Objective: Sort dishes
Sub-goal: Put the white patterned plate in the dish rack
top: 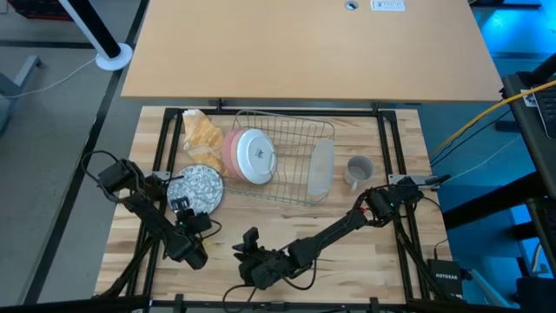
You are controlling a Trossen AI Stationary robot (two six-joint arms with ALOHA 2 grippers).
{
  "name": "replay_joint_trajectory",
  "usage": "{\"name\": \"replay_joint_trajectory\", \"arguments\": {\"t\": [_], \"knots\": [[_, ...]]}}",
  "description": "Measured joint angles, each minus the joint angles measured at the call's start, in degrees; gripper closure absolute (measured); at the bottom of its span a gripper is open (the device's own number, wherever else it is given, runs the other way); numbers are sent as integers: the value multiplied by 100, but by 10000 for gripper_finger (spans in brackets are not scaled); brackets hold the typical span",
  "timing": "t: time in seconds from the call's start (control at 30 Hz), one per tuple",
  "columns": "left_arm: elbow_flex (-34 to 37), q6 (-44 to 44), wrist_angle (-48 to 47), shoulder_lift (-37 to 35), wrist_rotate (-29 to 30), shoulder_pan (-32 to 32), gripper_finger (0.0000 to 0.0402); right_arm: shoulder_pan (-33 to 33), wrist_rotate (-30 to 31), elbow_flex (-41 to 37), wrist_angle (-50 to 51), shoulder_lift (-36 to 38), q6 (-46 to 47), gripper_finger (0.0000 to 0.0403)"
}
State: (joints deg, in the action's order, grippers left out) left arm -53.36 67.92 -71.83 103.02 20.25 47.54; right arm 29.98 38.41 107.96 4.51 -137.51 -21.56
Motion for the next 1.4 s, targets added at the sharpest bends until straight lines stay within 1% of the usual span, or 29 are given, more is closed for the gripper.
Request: {"name": "replay_joint_trajectory", "arguments": {"t": [0.17, 0.27, 0.4, 0.53, 0.67, 0.77, 0.93, 1.03, 1.13, 1.23, 1.3, 1.4], "knots": [[-90, 346, -74, -56, -433, -69, 329, 0, 0, -2, 0, 0, 0, 275], [-270, 317, -265, -63, -444, -137, 329, 0, 0, -2, -3, 0, -1, 275], [-475, -78, -242, -63, -477, -297, 329, 0, 0, -2, -6, 0, 0, 275], [-596, -428, -208, -63, -744, -508, 329, 0, 0, -4, -7, 0, 0, 275], [-599, -1091, -225, -63, -1101, -667, 329, 0, 0, -4, -7, 0, -1, 275], [-599, -1522, -233, -63, -1119, -717, 329, 0, 0, -4, -7, 0, 0, 275], [-599, -1604, -281, -63, -1128, -736, 329, 0, 0, -4, -6, 0, 0, 275], [-599, -1565, -397, -63, -1354, -788, 328, 0, 0, -4, -4, 0, 0, 275], [-599, -1627, -603, -63, -1614, -833, 309, 0, 0, -4, -4, 0, 0, 275], [-599, -1739, -734, -63, -1646, -834, 275, 0, 0, -4, 0, 0, -1, 275], [-599, -1687, -668, -63, -1723, -834, 252, 0, 0, -4, 2, 0, -1, 275], [-599, -1453, -411, -63, -2004, -832, 228, 0, 0, -4, 7, 0, 0, 275]]}}
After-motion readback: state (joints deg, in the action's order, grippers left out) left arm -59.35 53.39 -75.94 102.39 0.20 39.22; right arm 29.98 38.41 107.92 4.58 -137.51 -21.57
